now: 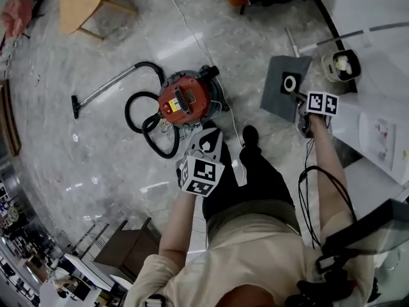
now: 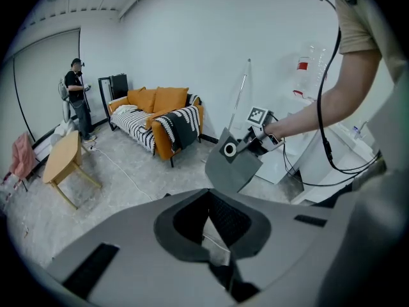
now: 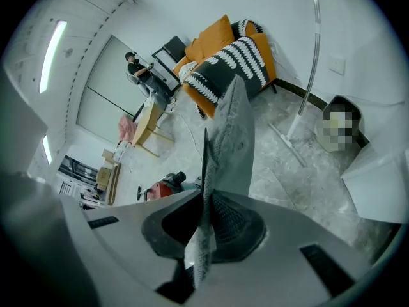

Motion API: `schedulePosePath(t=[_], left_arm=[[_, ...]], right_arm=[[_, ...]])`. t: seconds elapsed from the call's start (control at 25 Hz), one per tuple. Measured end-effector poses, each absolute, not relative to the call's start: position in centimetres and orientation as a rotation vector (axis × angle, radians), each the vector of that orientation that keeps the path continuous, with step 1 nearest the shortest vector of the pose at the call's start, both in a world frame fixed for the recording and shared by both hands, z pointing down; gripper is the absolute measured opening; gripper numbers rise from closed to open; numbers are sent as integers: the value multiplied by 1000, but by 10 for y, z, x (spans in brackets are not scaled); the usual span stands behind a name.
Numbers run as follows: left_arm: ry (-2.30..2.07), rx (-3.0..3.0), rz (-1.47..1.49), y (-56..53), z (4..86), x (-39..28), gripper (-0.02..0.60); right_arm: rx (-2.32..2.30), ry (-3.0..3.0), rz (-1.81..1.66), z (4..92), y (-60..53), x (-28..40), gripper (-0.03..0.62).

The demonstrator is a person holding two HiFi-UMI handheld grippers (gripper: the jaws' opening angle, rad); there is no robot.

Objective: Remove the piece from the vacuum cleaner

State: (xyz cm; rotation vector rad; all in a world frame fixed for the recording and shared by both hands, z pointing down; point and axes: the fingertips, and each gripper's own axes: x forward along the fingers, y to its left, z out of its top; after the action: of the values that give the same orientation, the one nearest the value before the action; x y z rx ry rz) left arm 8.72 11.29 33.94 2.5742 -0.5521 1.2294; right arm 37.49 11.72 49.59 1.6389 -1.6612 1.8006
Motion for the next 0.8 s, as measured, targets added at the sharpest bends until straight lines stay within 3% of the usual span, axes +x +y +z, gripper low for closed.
schedulePosePath(t=[0.32, 0.8], left_arm=[[-646, 2607, 1178, 70, 299, 57, -3], [-827, 2556, 1164, 23, 268, -56, -3]], right_arm=[[1574, -1679, 1764, 458, 81, 335, 26], [1525, -1673, 1651, 401, 39, 278, 26]])
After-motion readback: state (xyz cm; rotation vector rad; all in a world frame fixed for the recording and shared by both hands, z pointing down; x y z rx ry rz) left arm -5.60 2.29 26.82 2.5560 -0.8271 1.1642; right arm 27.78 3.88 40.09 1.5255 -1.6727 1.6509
